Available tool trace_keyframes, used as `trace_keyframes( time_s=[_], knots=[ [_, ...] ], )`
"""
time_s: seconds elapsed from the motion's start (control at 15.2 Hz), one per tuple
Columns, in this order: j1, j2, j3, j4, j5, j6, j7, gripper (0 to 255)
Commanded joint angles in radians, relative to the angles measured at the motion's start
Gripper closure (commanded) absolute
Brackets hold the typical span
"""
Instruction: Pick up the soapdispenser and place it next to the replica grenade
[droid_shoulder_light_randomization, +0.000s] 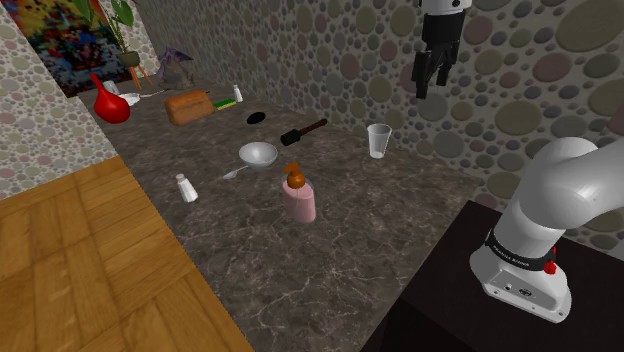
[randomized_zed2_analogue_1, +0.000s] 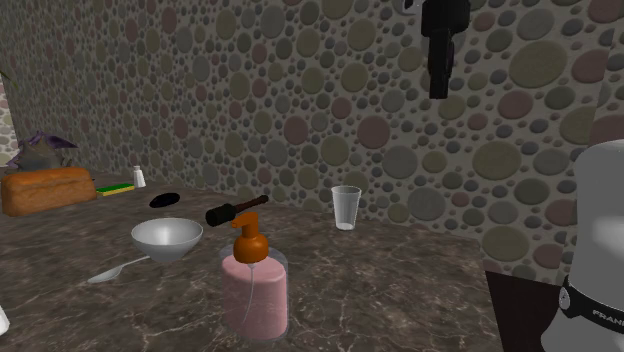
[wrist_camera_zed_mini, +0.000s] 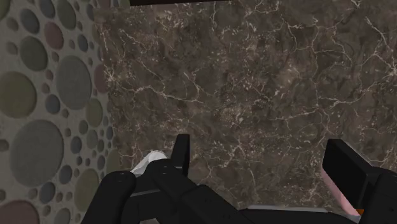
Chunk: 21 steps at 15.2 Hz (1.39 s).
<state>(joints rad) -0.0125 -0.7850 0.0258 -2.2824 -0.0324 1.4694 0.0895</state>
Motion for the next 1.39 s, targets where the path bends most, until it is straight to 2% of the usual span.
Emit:
trace_keyframes(
  time_s=[0.0,0.66,1.32],
  knots=[
    [0.000,0.000,0.000,0.000,0.000,0.000,0.000,0],
    [0.045,0.202,0.120,-0.067,0.084,0.277,0.123,0],
    [0.075,0.504,0.238,-0.005,0.101,0.529,0.247,0]
  ],
)
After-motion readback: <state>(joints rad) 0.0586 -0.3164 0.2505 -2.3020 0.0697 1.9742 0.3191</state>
